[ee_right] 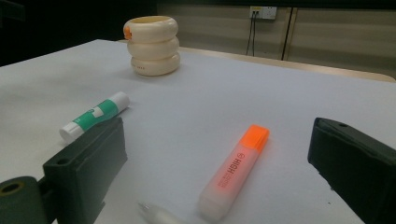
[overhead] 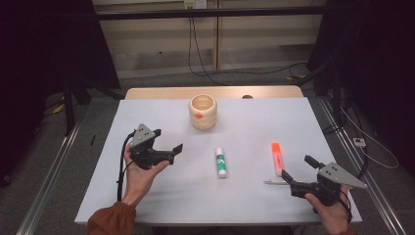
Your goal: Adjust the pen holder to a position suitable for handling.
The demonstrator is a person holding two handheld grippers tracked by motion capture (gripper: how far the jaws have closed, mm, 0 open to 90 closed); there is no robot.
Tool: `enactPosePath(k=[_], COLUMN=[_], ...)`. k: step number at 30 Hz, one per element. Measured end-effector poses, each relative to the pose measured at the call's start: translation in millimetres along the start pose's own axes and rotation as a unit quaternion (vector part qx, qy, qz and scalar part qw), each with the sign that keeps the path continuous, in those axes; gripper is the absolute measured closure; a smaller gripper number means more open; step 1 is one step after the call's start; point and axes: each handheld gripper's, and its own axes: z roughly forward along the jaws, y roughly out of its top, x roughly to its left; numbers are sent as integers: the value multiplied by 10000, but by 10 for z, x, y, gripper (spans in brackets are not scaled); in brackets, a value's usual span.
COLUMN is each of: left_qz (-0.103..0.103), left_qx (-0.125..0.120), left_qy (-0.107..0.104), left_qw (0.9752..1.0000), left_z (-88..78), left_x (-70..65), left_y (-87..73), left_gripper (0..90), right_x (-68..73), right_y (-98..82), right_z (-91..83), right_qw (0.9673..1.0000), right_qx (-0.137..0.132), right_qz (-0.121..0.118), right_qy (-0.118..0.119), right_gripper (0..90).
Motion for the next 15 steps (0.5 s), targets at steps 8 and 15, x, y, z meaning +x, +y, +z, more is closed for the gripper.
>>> enactPosePath(k=[8, 15], left_qz=[36, 92], left_qx=[111, 218], left_qy=[-2, -11], left_qw=[9999, 9997], left_z=[158, 300], left_x=[47, 125], left_y=[116, 201], left_gripper=[44, 48], right_x=[1, -2], right_y=[4, 2], right_z=[10, 11], right_qw=[10000, 10000], right_qx=[1, 15], right_qz=[43, 45], right_qy=[22, 34], right_gripper=[38, 38])
